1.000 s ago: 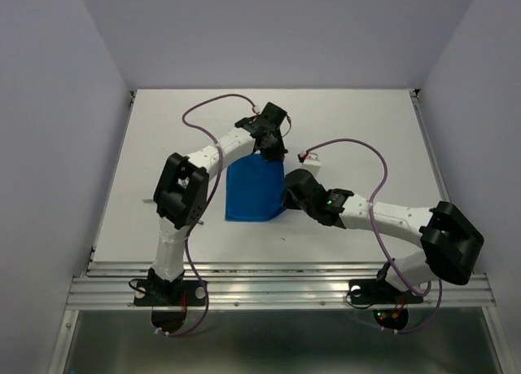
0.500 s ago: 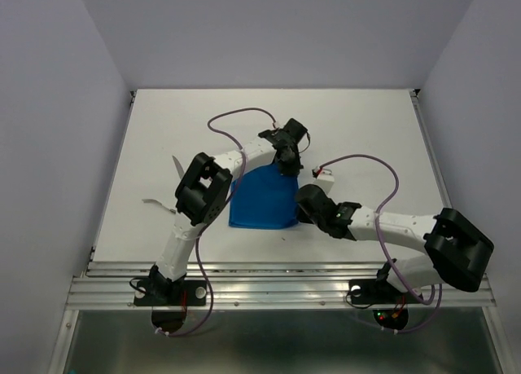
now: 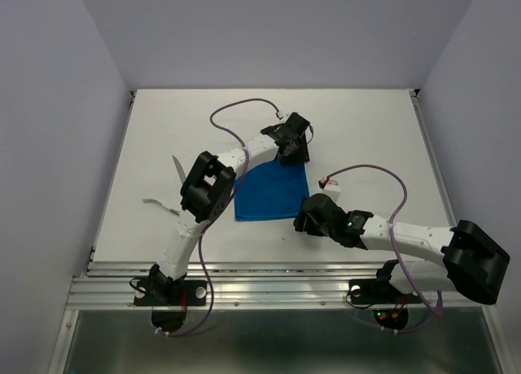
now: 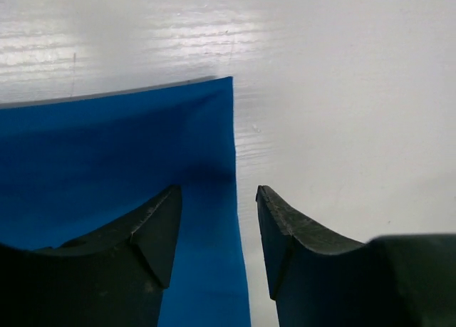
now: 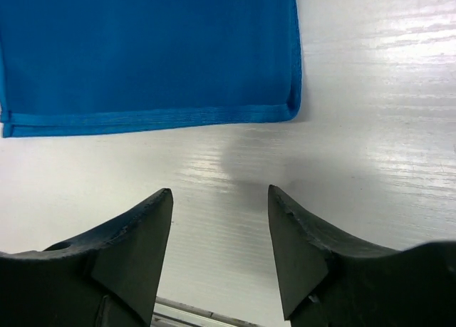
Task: Fold the napkin into a case and place the utensils inside
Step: Turn over the upper triangle folded napkin at the center of the board, then smooth out the lower triangle-folded napkin at the center of the board.
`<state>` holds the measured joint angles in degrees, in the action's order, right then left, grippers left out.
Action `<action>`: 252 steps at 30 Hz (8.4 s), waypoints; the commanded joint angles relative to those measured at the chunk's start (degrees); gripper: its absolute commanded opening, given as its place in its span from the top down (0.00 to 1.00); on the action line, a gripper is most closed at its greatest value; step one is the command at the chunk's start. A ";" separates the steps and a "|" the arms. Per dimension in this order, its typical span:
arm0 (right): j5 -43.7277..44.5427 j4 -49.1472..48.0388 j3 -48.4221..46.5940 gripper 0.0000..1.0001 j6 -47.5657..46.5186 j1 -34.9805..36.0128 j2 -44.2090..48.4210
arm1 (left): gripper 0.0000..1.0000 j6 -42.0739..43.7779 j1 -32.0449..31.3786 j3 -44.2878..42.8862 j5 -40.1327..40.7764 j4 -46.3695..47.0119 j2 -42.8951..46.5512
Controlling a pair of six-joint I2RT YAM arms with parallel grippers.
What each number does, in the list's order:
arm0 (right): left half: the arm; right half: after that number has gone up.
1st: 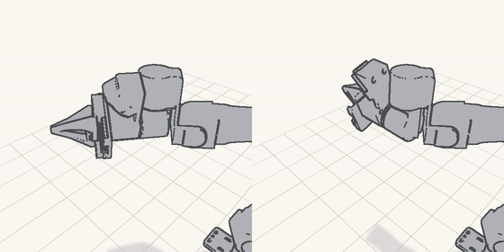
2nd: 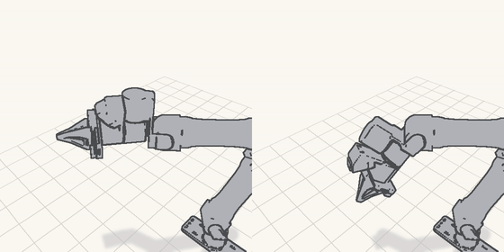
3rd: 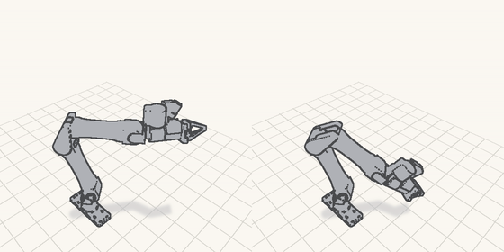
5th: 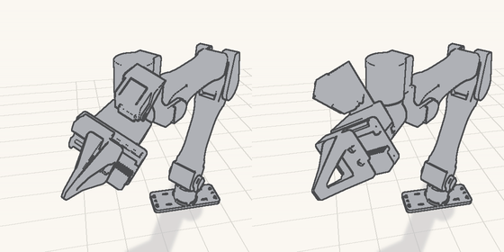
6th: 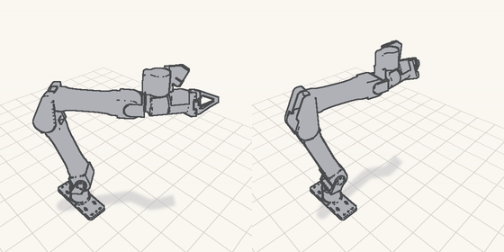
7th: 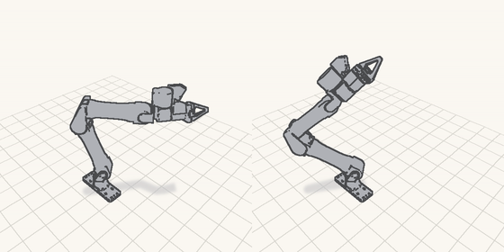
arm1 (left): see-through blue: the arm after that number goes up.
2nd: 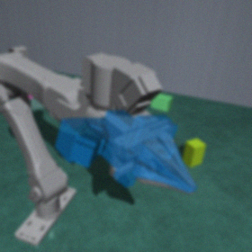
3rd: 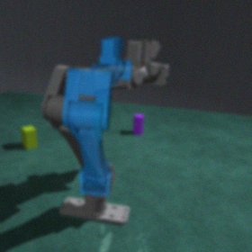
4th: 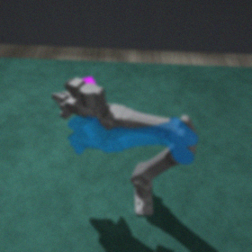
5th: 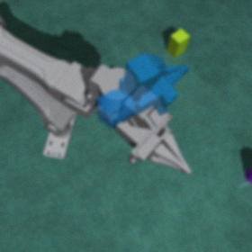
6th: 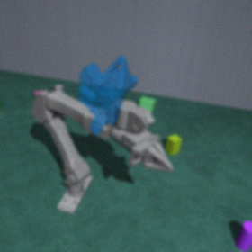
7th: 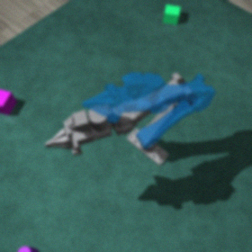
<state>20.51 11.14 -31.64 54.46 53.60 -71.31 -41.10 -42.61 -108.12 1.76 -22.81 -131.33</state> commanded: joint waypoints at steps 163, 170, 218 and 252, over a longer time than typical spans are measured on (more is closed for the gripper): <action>-17.17 6.53 -14.33 0.76 -13.94 -20.03 -9.64 | 0.49 3.92 20.37 41.41 2.37 8.31 31.66; -18.23 7.14 -15.73 0.76 -15.08 -20.03 -9.11 | 0.61 3.05 20.73 41.67 3.43 9.62 30.08; -10.67 11.63 -46.14 0.61 -14.99 8.45 -39.34 | 1.00 1.99 24.77 48.17 -7.38 19.38 27.53; -7.77 10.49 -42.54 0.99 -13.50 8.97 -35.57 | 1.00 1.90 24.86 48.70 -8.61 20.44 24.72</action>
<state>11.55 23.46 -74.85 40.14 61.98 -110.43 -39.51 -17.89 -60.47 -7.11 -1.26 -104.99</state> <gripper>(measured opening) 0.015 0.024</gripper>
